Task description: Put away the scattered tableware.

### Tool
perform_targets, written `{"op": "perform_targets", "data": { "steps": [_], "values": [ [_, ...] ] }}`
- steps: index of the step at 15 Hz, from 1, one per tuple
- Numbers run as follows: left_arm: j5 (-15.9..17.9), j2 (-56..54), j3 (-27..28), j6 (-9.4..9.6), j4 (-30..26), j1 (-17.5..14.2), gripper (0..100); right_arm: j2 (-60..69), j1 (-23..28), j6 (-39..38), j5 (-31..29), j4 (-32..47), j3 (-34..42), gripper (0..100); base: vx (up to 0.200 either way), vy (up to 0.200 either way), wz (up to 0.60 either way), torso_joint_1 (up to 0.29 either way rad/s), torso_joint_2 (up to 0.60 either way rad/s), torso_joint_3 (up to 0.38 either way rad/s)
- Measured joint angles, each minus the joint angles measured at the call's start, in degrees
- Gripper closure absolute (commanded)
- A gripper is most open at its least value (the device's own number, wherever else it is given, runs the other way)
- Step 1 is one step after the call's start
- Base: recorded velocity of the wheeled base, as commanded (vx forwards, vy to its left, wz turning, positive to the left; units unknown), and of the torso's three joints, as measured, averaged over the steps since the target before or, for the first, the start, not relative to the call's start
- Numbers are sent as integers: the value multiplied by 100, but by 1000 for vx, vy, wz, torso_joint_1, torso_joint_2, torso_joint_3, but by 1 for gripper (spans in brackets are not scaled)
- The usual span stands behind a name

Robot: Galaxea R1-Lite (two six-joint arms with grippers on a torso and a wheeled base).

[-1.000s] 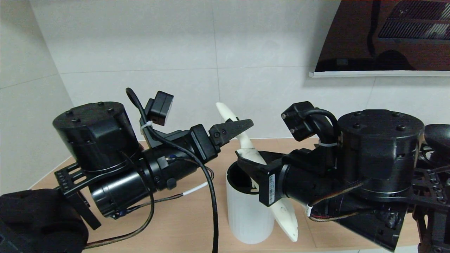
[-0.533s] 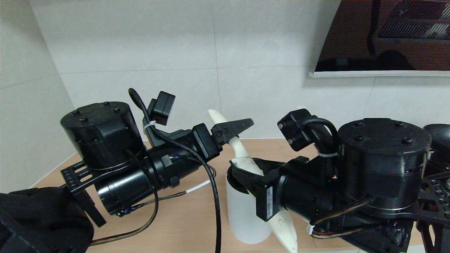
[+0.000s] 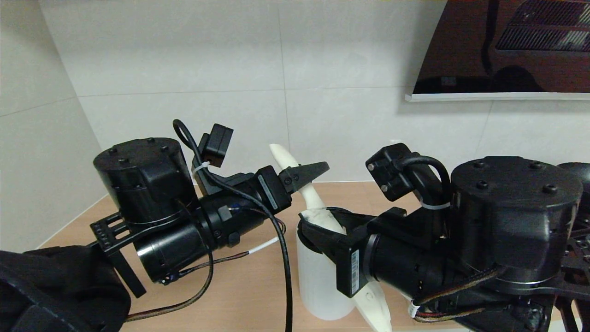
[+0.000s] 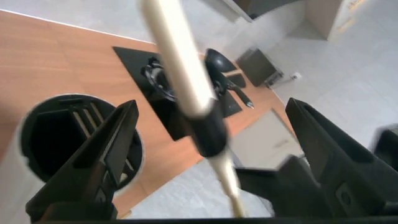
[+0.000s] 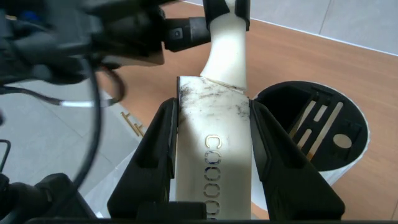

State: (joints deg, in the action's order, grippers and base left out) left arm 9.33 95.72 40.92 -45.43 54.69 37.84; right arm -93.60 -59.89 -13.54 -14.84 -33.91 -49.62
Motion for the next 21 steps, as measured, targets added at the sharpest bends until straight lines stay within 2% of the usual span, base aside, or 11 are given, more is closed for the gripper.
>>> {"op": "perform_targets", "data": {
  "steps": [14,15,18,21],
  "values": [
    [-24,-60,45,4,-6,88,100,71,-38,0,-11,0,50,100,0,0,0,0,0,0],
    [-24,-104,52,4,-17,127,100,77,-33,0,-10,-2,50,0,0,0,0,0,0,0],
    [-24,-212,69,20,-52,188,100,94,-28,2,-11,-5,50,0,0,0,0,0,0,0],
    [-139,-243,130,149,-162,195,100,145,-11,0,-10,15,69,0,0,0,0,0,0,0]
  ]
}}
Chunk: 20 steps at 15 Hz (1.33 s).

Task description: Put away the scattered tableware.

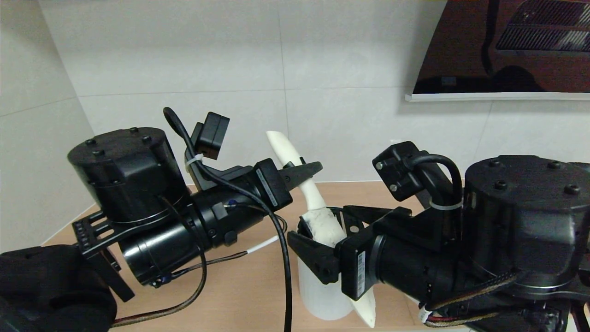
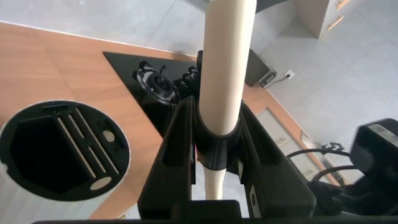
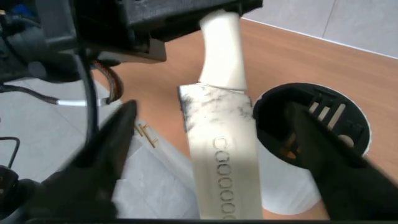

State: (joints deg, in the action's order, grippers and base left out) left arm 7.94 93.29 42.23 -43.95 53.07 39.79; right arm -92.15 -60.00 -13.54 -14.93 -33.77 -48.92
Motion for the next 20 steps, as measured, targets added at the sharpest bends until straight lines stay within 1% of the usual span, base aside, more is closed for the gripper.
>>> {"op": "perform_targets", "data": {
  "steps": [2,3,4,5,6,7,8,9,10,11,12,13,14,16,17,18,19,20],
  "values": [
    [-367,-20,190,152,-308,-10,100,117,146,6,7,62,20,0,0,0,0,0,0,0],
    [-696,-40,389,317,-588,-18,100,235,319,16,35,148,24,0,0,0,0,0,0,0],
    [-1086,-63,653,572,-892,-24,100,384,562,24,111,310,24,0,0,0,0,0,0,0],
    [-1460,-85,947,884,-1161,-24,100,572,863,28,249,534,17,0,0,0,0,0,0,0],
    [-1759,-96,1251,1262,-1314,-22,100,709,1172,30,416,712,2,0,0,0,0,0,0,0],
    [-1998,-101,1491,1724,-1393,-18,100,828,1521,35,621,870,-13,0,0,0,0,0,0,0],
    [-2321,-101,1679,2231,-1431,-5,100,929,1880,35,851,1015,-44,0,0,0,0,0,0,0],
    [-2728,-99,1764,2589,-1437,41,100,983,2175,35,974,1102,-74,0,0,0,0,0,0,0],
    [-3012,-96,1783,2761,-1429,124,100,998,2334,39,1003,1136,-83,0,0,0,0,0,0,0],
    [-3352,-94,1730,2926,-1347,246,100,976,2404,44,998,1130,-96,0,0,0,0,0,0,0],
    [-3546,-68,1662,3087,-1067,386,100,916,2445,49,976,1133,-96,0,0,0,0,0,0,0],
    [-3618,-30,1618,3168,-914,486,100,866,2464,52,957,1133,-89,0,0,0,0,0,0,0],
    [-3763,30,1590,3284,-712,546,100,817,2478,55,914,1128,-88,0,0,0,0,0,0,0],
    [-4179,360,1570,3700,63,623,100,756,2486,61,900,1114,-88,0,0,0,0,0,0,0],
    [-4390,605,1570,3963,646,664,100,742,2486,63,902,1113,-89,0,0,0,0,0,0,0],
    [-4573,817,1563,4229,1114,701,100,729,2487,63,897,1113,-89,0,0,0,0,0,0,0],
    [-4652,983,1541,4340,1270,758,100,717,2492,61,895,1111,-91,0,0,0,0,0,0,0],
    [-4669,1103,1518,4359,1298,823,100,699,2487,63,895,1113,-91,0,0,0,0,0,0,0]
  ]
}}
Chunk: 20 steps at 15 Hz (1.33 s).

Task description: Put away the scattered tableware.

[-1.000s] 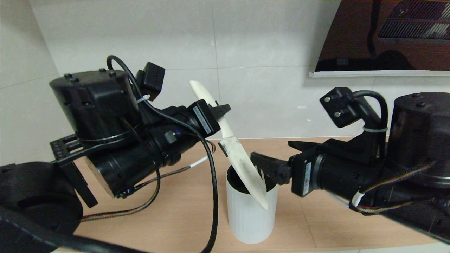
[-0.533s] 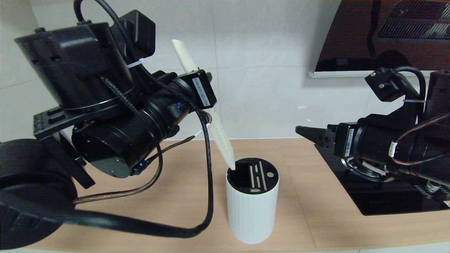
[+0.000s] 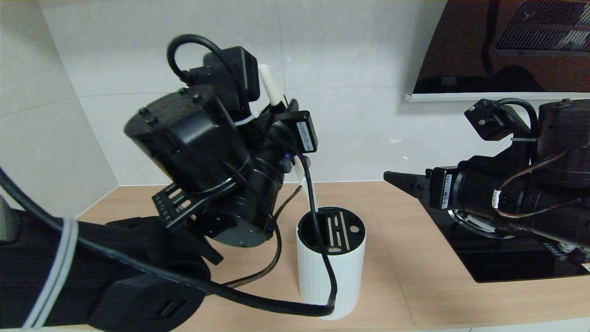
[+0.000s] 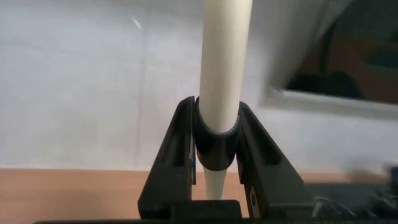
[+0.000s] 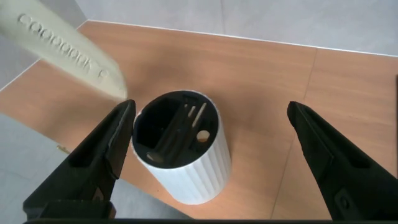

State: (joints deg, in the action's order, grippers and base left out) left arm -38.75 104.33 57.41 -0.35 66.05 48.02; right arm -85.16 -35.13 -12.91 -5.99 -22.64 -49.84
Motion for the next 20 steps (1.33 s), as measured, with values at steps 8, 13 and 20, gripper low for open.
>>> {"op": "perform_targets", "data": {
  "steps": [8,13,20],
  "values": [
    [-27,557,-193,-82,24,115,100,-80,0,0,2,-10,17,0,0,0,0,0,0,0],
    [-27,791,-265,-110,29,162,100,-83,0,0,0,-11,26,0,0,0,0,0,0,0],
    [-33,1309,-402,-358,24,219,100,-155,-6,0,2,-11,26,0,0,0,0,0,0,0]
  ]
}}
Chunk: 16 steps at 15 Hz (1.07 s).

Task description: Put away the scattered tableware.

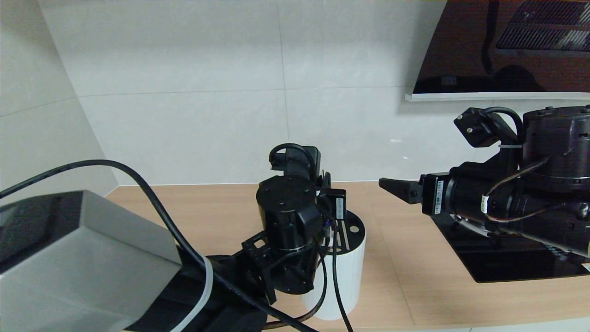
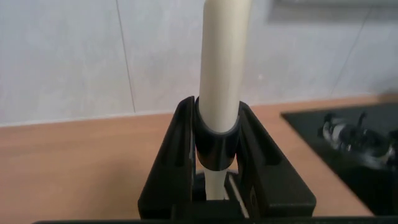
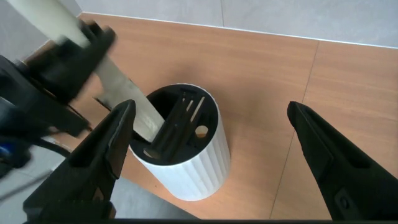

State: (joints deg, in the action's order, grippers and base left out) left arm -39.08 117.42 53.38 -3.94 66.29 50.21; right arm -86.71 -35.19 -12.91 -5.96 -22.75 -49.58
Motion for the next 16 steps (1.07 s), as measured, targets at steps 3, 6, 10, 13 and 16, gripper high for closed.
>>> {"op": "perform_targets", "data": {
  "steps": [3,6,10,13,16],
  "values": [
    [0,171,-124,-44,-15,11,100,-28,-5,0,-2,1,-6,0,0,0,0,0,0,0],
    [2,330,-212,-150,-13,15,100,-39,-2,-2,-2,0,-9,0,0,0,0,0,0,0],
    [0,471,-240,-158,-15,22,100,-46,-2,-2,-2,1,-9,0,0,0,0,0,0,0],
    [0,496,-240,-165,-6,23,100,-48,-11,0,0,9,-2,0,0,0,0,0,0,0],
    [0,491,-243,-165,9,28,0,-48,-11,-2,-2,9,0,0,0,0,0,0,0,0]
  ]
}}
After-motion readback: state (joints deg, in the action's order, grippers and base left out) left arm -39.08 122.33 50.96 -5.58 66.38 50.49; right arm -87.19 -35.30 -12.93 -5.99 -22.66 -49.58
